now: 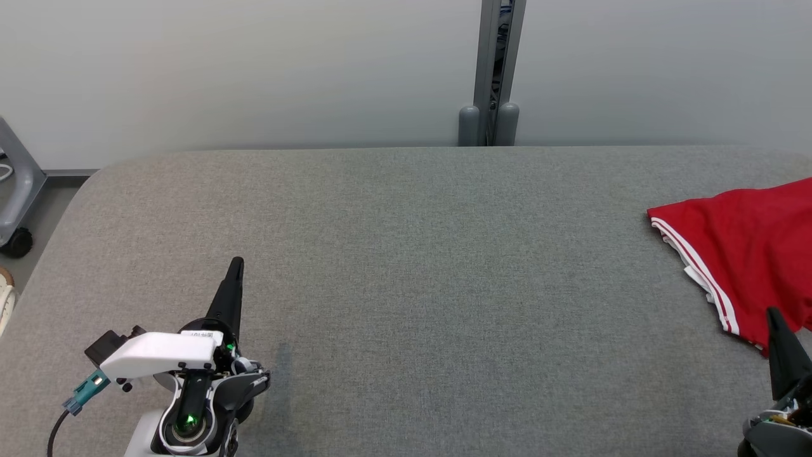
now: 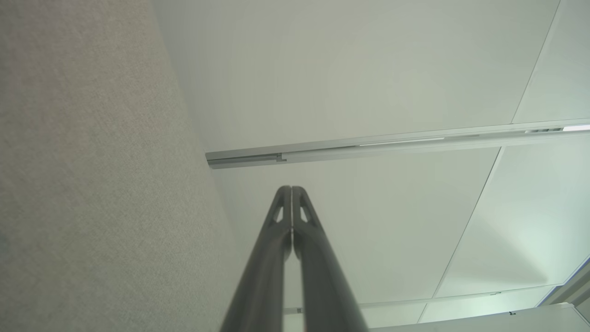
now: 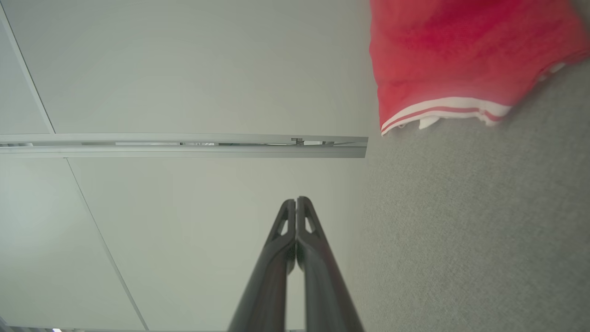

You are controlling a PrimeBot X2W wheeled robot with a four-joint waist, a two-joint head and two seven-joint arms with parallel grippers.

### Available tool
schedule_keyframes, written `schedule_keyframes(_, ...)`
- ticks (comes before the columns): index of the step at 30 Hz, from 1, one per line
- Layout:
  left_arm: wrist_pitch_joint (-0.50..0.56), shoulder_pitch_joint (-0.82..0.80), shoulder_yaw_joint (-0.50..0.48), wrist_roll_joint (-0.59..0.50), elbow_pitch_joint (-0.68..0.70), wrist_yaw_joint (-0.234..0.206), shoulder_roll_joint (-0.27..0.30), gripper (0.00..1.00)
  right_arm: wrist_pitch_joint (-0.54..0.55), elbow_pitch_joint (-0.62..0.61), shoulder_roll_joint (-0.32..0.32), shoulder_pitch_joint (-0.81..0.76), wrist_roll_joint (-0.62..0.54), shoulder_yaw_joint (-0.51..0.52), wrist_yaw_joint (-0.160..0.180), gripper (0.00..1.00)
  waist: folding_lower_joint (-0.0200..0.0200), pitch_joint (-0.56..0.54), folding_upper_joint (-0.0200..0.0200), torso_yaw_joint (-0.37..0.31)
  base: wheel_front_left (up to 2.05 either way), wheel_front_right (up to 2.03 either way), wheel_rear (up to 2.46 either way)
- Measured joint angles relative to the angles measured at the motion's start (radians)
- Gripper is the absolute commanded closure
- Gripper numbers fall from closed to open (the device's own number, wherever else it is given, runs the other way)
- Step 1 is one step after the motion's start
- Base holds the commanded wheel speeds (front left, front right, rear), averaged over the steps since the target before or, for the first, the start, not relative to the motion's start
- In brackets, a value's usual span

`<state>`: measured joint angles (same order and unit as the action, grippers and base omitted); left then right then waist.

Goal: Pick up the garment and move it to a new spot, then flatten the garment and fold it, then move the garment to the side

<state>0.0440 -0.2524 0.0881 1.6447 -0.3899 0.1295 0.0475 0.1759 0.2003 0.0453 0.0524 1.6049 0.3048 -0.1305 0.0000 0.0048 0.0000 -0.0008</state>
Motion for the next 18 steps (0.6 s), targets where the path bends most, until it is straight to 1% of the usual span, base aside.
schedule_keyframes(18, 0.000, 0.000, 0.000, 0.001, 0.000, 0.000, 0.000, 1.00, 0.000, 0.000, 0.000, 0.000, 0.000, 0.000, 0.000, 1.00, 0.0000, 0.000, 0.0000, 0.000, 0.00, 0.00, 0.00)
